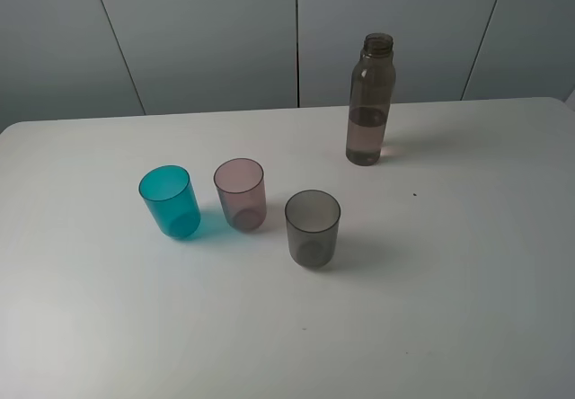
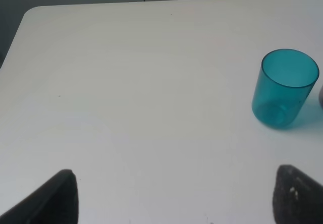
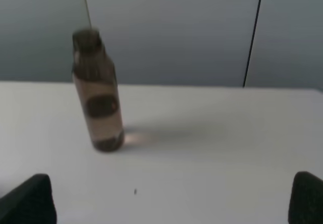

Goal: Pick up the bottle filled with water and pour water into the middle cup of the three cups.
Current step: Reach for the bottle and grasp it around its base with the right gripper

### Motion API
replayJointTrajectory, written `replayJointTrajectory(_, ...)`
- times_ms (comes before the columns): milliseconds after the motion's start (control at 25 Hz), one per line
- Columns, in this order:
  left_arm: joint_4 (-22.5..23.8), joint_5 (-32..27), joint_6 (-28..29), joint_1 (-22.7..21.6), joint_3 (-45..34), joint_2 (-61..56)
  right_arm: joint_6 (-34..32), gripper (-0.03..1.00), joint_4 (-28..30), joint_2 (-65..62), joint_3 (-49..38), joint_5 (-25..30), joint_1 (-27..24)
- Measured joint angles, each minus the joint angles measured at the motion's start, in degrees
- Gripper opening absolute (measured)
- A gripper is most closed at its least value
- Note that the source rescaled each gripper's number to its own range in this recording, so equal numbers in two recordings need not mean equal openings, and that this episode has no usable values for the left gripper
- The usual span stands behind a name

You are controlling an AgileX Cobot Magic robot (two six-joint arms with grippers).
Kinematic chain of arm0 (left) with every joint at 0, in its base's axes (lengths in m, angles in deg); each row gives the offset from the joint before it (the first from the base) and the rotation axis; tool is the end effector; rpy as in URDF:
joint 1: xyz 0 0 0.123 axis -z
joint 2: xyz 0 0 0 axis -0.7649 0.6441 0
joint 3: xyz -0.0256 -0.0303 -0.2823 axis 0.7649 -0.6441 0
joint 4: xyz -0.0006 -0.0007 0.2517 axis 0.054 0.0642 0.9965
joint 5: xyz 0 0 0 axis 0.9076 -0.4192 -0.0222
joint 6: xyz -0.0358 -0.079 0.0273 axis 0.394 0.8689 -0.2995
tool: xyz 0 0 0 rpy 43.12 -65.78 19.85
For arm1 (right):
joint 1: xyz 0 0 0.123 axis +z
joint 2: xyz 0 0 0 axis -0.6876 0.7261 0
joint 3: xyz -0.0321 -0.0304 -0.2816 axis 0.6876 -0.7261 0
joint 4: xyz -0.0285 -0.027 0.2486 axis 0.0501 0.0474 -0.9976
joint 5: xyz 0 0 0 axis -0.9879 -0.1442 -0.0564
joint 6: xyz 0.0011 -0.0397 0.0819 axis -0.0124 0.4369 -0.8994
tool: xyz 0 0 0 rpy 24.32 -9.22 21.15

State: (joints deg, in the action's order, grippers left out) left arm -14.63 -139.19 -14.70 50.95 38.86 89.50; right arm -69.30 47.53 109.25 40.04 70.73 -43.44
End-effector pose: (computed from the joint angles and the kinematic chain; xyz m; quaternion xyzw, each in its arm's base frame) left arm -0.0079 0.0012 0.2786 -0.0004 0.8546 -0.0032 0.5193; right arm 0.0510 0.0086 0.3481 -0.0378 0.8291 0.0318 0.5569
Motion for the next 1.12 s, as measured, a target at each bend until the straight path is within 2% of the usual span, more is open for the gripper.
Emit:
replayJointTrajectory(200,0.00,0.00,0.00,0.00,0.00,0.00,3.28,1.00,-0.64,14.72,5.16,-8.27,0.18)
replayJointTrajectory(280,0.00,0.00,0.00,0.00,0.00,0.00,3.62,1.00,0.23,19.68,5.71,-11.50,1.99)
replayJointTrajectory(480,0.00,0.00,0.00,0.00,0.00,0.00,4.48,1.00,3.12,31.48,5.76,-19.44,13.46)
replayJointTrajectory(600,0.00,0.00,0.00,0.00,0.00,0.00,4.74,1.00,3.73,38.45,5.76,-22.04,17.27)
replayJointTrajectory(880,0.00,0.00,0.00,0.00,0.00,0.00,4.42,1.00,-0.68,54.02,2.75,-33.60,18.23)
replayJointTrajectory(1120,0.00,0.00,0.22,0.00,0.00,0.00,3.19,1.00,-0.96,65.19,-2.90,-50.98,18.23)
